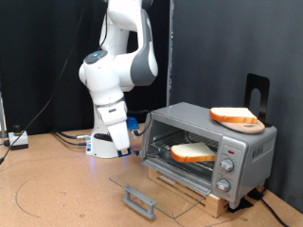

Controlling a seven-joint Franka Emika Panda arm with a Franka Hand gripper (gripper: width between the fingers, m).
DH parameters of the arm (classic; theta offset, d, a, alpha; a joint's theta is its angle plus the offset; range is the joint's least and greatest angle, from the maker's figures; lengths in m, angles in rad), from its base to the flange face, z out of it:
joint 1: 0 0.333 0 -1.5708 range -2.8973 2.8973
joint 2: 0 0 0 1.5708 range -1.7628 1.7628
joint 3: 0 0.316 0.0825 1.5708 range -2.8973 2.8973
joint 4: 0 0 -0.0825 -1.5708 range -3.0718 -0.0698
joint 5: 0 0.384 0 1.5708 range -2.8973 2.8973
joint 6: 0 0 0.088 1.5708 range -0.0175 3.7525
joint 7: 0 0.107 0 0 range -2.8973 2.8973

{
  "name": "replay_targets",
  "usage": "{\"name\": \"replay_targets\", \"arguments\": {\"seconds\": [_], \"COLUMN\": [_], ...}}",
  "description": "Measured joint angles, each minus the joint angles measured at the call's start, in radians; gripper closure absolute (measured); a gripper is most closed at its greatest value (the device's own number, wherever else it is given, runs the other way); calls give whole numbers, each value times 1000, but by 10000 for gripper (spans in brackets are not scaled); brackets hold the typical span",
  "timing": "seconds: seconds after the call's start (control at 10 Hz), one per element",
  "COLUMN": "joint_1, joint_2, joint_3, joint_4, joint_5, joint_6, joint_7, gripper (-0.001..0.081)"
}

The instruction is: Make a piece of toast with the oven

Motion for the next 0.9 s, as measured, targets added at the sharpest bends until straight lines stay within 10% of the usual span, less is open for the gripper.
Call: {"name": "replay_targets", "arguments": {"seconds": [0.6,0.9], "joint_1": [172,169], "joint_2": [-179,-239], "joint_3": [-4,-5], "joint_4": [-71,-84], "joint_5": [151,149], "joint_6": [-134,-155], "joint_7": [-26,18], "gripper": [410,410]}}
